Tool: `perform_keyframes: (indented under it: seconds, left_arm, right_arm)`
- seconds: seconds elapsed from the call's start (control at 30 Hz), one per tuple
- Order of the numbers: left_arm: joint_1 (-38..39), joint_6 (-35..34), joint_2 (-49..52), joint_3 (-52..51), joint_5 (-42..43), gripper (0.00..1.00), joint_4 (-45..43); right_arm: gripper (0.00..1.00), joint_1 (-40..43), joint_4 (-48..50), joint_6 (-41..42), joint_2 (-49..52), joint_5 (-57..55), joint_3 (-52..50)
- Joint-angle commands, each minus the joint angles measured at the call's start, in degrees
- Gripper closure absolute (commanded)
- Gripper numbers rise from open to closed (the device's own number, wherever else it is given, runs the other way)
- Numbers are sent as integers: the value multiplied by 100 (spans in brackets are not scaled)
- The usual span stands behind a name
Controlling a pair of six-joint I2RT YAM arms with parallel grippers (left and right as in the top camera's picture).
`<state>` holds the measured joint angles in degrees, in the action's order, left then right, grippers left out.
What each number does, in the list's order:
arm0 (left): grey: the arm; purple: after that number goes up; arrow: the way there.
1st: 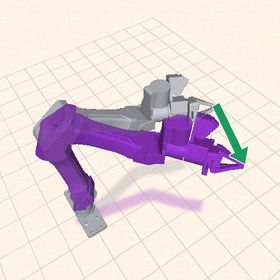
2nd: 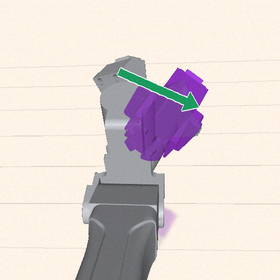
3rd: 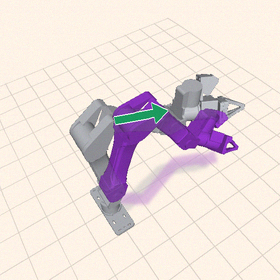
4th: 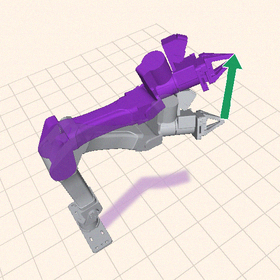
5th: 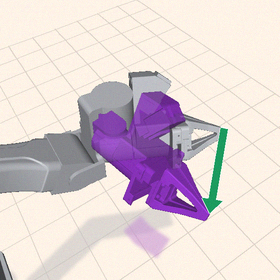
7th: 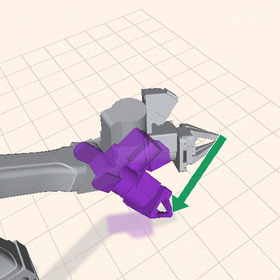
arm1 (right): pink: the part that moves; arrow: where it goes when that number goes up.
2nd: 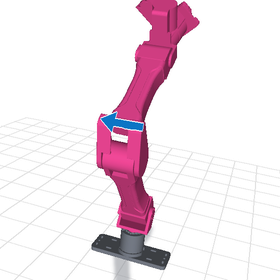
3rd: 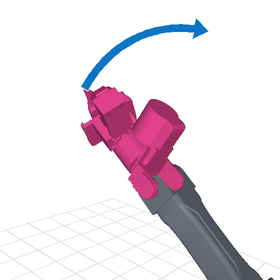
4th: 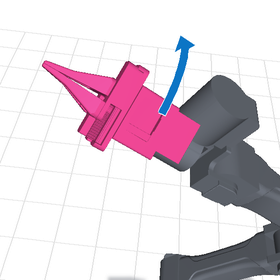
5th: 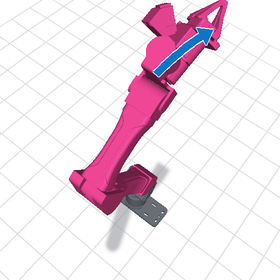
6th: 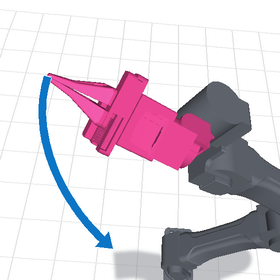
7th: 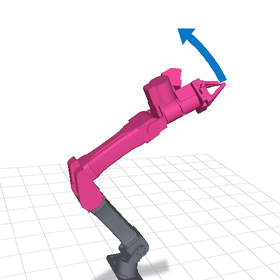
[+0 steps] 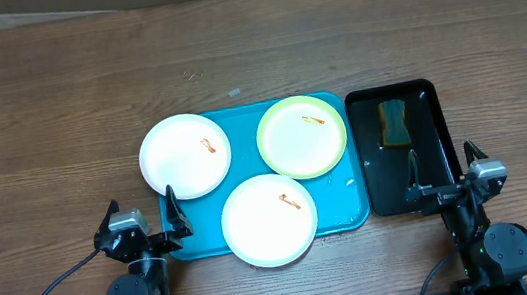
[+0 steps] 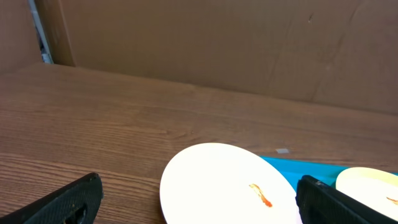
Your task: Clean dirty plates on tray and stack at the side
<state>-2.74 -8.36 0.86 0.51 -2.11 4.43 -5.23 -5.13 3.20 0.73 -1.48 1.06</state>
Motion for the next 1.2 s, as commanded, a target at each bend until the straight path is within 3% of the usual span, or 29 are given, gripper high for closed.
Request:
perform_keyframes:
  seconds: [0.0, 0.9, 1.17]
  left_arm:
    - [-22, 109, -33, -24, 63, 0, -13]
    - [-22, 107, -33, -24, 26, 0, -17]
    - [-22, 63, -22, 229, 516, 0, 306]
  right_arm:
    - [0, 28, 42, 13, -44, 9, -59]
    - [0, 28, 42, 13, -44, 9, -59]
    - [0, 28, 42, 13, -44, 9, -59]
